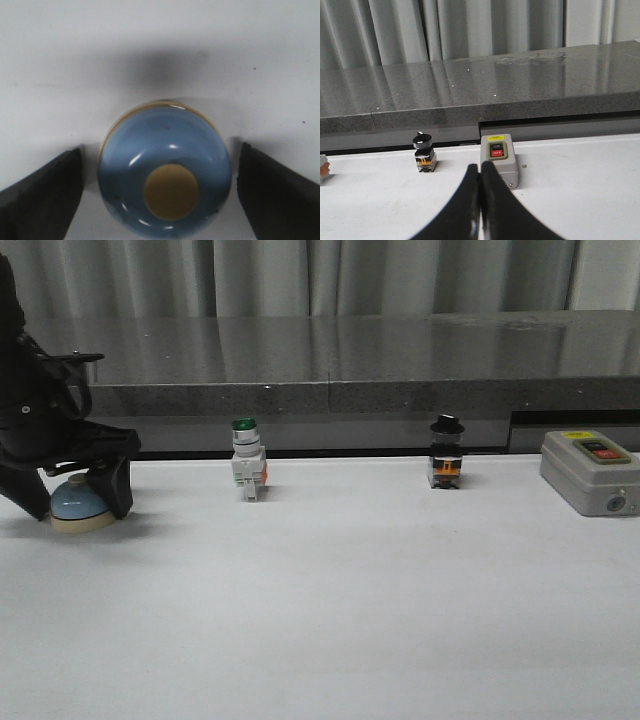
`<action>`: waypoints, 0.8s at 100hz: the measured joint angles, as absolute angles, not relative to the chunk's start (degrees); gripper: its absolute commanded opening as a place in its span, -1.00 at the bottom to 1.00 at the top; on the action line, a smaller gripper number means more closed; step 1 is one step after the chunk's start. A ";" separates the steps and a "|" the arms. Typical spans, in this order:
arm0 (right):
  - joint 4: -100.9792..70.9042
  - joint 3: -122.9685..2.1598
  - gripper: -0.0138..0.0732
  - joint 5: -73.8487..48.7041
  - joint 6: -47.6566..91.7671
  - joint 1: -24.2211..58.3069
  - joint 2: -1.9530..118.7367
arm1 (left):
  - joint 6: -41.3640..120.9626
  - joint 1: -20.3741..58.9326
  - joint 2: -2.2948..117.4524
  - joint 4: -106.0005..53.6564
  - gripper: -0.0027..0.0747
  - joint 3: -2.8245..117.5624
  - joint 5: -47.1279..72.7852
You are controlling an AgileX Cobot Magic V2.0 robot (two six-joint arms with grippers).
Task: Place and press bell with both arms
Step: 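Lower the left gripper over the blue bell and close on it, then lift the bell with the left gripper and carry it toward table center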
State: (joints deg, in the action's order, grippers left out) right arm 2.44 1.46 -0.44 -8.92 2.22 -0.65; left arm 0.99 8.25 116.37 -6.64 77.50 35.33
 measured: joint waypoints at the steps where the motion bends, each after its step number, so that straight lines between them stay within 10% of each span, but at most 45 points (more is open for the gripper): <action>1: 2.44 1.46 -0.82 -0.44 -8.92 2.22 -0.65 | 0.99 8.25 116.37 -6.64 0.59 77.50 35.33; 44: 2.44 1.46 -0.82 -0.44 -8.92 2.22 -0.65 | 0.99 8.25 116.42 -6.68 -0.26 77.60 35.24; 80: 2.44 1.46 -0.82 -0.44 -8.92 2.22 -0.65 | 0.99 8.69 109.73 -6.77 -0.34 77.60 40.40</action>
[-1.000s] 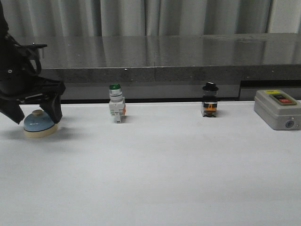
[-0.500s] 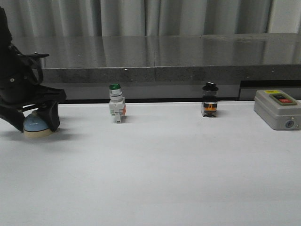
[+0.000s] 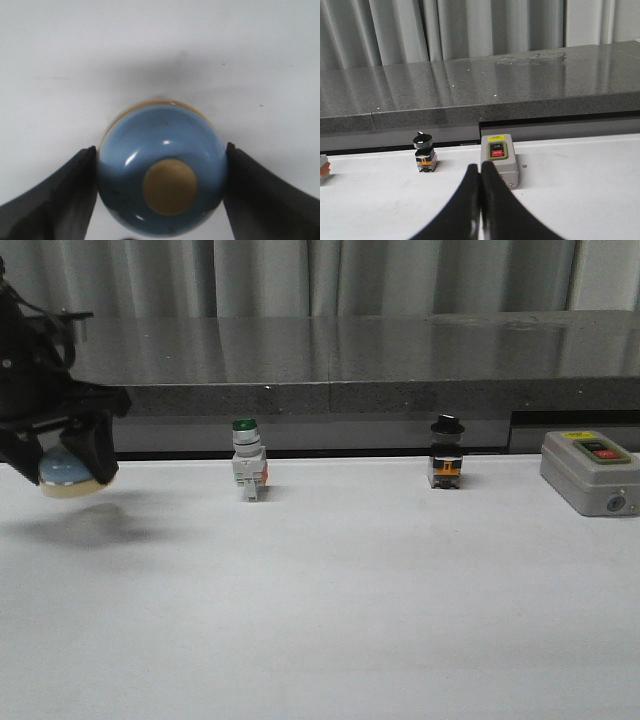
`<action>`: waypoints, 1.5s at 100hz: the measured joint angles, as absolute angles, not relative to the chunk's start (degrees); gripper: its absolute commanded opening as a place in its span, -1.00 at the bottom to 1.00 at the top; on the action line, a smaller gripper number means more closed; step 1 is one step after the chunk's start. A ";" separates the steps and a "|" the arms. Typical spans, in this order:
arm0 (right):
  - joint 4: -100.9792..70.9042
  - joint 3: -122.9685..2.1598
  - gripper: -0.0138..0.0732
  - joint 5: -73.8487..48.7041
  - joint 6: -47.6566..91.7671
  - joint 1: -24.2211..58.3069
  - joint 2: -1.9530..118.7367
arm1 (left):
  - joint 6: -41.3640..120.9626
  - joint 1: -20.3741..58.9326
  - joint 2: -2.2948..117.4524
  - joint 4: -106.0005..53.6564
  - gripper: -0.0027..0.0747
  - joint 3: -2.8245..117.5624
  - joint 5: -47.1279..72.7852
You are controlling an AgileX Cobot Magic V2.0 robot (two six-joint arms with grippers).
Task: Place and press bell with both arms
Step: 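Lift the bell with the left gripper and carry it toward table center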
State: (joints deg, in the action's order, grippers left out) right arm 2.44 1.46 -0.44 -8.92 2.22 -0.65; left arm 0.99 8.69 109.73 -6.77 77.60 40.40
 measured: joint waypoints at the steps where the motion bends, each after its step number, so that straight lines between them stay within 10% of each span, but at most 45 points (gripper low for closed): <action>1: 2.44 1.46 -0.82 -0.44 -8.92 2.22 -0.65 | 0.99 8.70 109.45 -6.77 -0.34 77.60 40.55; 74: 2.44 1.46 -0.82 -0.39 -8.92 2.22 -0.65 | 2.48 34.94 102.14 -6.88 -0.34 77.60 37.79; 150: 2.44 1.46 -0.82 -0.39 -8.92 2.22 -0.65 | 2.48 39.79 120.81 -7.65 -0.33 86.67 39.78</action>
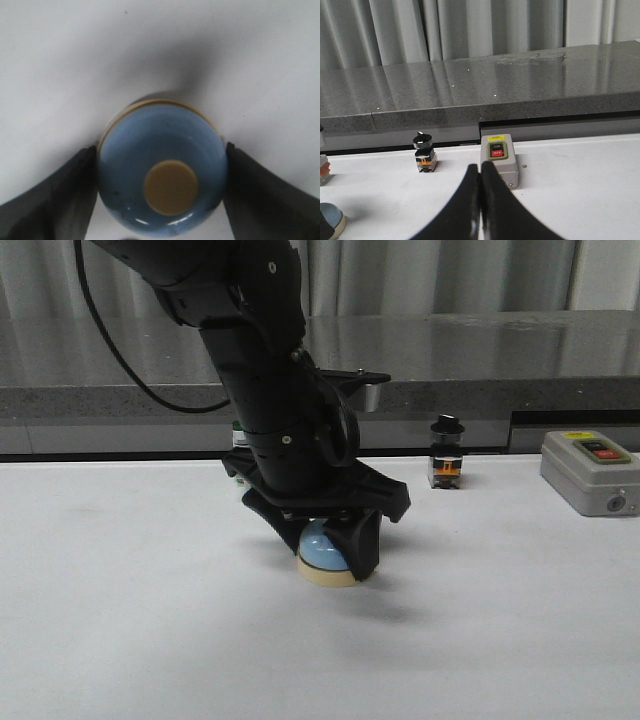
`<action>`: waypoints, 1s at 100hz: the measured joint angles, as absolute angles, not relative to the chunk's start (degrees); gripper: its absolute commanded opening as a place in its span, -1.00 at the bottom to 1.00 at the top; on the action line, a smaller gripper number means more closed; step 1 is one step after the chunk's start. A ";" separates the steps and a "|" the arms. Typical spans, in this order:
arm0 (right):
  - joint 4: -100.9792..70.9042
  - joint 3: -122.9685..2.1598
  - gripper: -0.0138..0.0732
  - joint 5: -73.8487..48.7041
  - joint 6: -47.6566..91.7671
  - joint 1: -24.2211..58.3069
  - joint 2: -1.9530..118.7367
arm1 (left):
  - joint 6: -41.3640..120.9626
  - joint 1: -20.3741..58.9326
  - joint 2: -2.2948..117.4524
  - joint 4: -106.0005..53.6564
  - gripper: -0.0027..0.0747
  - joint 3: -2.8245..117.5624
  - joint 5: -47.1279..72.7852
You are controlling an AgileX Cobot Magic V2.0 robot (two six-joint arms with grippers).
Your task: Place and press bell with both arms
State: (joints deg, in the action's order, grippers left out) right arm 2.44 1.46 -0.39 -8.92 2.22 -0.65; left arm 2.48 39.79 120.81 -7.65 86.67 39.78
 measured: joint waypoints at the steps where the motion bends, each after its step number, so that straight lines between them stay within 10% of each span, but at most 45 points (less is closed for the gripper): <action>1: 2.44 1.46 -0.82 -0.39 -8.92 2.22 -0.65 | 2.48 39.93 120.81 -7.65 -0.33 86.67 39.78; 34: 2.44 1.46 -0.82 -0.39 -8.92 2.22 -0.65 | 2.48 40.38 120.81 -7.77 0.87 86.67 40.00; 100: 2.44 1.46 -0.82 -0.39 -8.92 2.22 -0.65 | 1.84 40.62 114.40 -7.98 0.80 89.78 43.39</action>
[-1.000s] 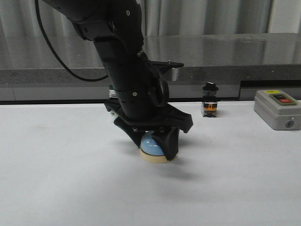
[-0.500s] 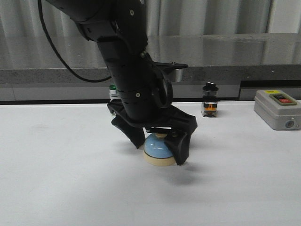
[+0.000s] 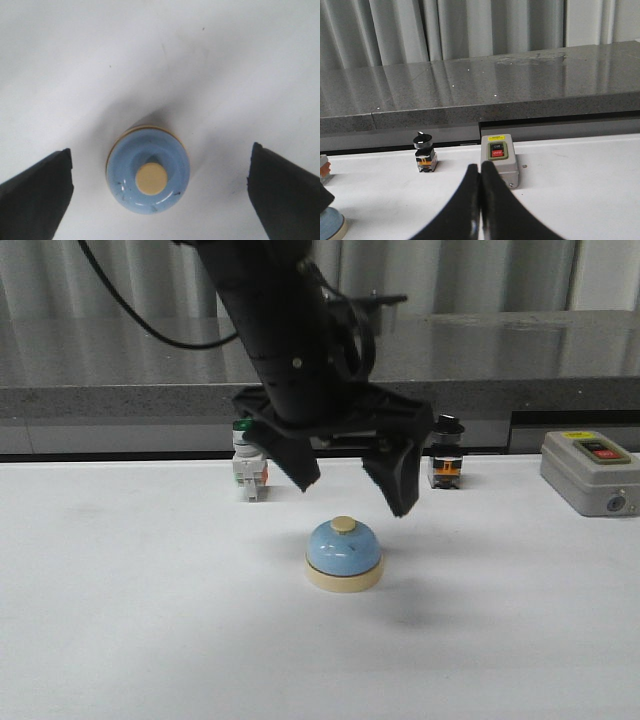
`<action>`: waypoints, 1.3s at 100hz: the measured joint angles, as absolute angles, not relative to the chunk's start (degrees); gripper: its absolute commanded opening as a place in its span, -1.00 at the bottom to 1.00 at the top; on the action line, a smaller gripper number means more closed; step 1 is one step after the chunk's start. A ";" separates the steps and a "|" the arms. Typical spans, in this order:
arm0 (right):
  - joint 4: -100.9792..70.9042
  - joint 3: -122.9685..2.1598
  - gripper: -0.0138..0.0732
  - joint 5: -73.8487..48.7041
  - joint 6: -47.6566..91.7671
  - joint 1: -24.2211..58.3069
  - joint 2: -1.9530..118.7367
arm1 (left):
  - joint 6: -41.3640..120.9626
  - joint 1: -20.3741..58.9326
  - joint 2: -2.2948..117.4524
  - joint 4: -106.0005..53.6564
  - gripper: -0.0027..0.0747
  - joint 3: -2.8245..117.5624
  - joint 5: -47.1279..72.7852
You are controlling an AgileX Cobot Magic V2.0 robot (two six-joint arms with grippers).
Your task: Place and press bell with both arms
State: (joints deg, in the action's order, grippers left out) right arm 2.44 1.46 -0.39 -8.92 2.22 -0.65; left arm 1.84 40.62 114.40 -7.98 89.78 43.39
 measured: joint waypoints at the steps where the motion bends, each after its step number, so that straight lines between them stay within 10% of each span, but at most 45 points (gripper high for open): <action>1: 2.44 1.46 -0.82 -0.39 -8.92 2.22 -0.65 | 1.74 40.62 113.97 -7.98 0.80 89.78 43.56; 130: 2.44 1.46 -0.82 -0.39 -8.92 2.22 -0.65 | 1.48 9.63 51.67 -7.32 0.80 43.11 33.46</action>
State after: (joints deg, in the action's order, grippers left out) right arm 2.44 1.46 -0.39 -8.92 2.22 -0.65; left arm 1.48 9.63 51.67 -7.32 43.11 33.46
